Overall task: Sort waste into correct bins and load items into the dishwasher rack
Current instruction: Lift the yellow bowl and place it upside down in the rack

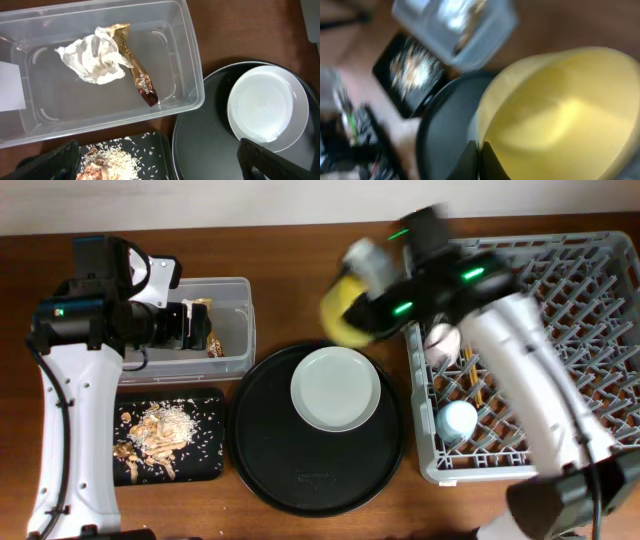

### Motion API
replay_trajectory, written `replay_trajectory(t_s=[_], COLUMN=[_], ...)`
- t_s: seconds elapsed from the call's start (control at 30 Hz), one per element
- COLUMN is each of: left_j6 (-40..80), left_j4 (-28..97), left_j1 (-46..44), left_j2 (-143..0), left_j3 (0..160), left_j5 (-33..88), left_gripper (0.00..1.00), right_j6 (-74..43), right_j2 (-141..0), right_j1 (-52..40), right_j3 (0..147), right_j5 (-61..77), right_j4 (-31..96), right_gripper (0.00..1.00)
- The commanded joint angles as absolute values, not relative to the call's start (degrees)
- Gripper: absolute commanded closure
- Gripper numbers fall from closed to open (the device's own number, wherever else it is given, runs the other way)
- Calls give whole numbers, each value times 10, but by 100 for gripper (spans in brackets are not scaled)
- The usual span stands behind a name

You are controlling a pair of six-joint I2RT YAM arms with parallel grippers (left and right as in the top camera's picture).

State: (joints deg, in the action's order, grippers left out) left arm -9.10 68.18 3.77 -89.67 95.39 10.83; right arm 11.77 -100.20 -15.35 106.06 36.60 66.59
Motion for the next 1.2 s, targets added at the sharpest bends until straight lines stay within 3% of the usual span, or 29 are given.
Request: replay_trajectory(t_s=[0.0,0.07,0.17,0.43,0.53,0.6,0.67,0.8,0.93,1.07,1.17], left_j6=[-84,-84,-84,-84,-84,-84,-84,-84,-84,-84,-84], left_j4=[682,682,682,682,682,682,682,682,682,682,682], left_j1=[39,39,39,39,39,39,39,39,39,39,39], left_j2=[-888,-888,-888,-888,-888,-888,-888,-888,-888,-888,-888], left_j3=[956,956,956,956,956,956,956,956,956,956,956], left_j5=[106,107,106,106,106,106,106,107,106,106,106], left_gripper=[1,1,1,1,1,1,1,1,1,1,1], right_j6=[222,222,187,140,140,140,140,52,57,57,56], right_j2=[-1036,-1080,-1188,-1309,-1309,-1309,-1309,-1308,-1244,-1072,-1075], right_j1=[44,142,216,234,265,296,318,360,304,91,-98], right_j3=[1064,1064,1064,1062,1062,1062,1062,1062,1062,1062,1056], right_j5=[633,728,889,889,847,846,846,779,597,267,179], right_j4=[617,563,463,460,498,506,508,515,575,624,715], right_gripper=[96,96,96,96,89,68,58,55,55,53,50])
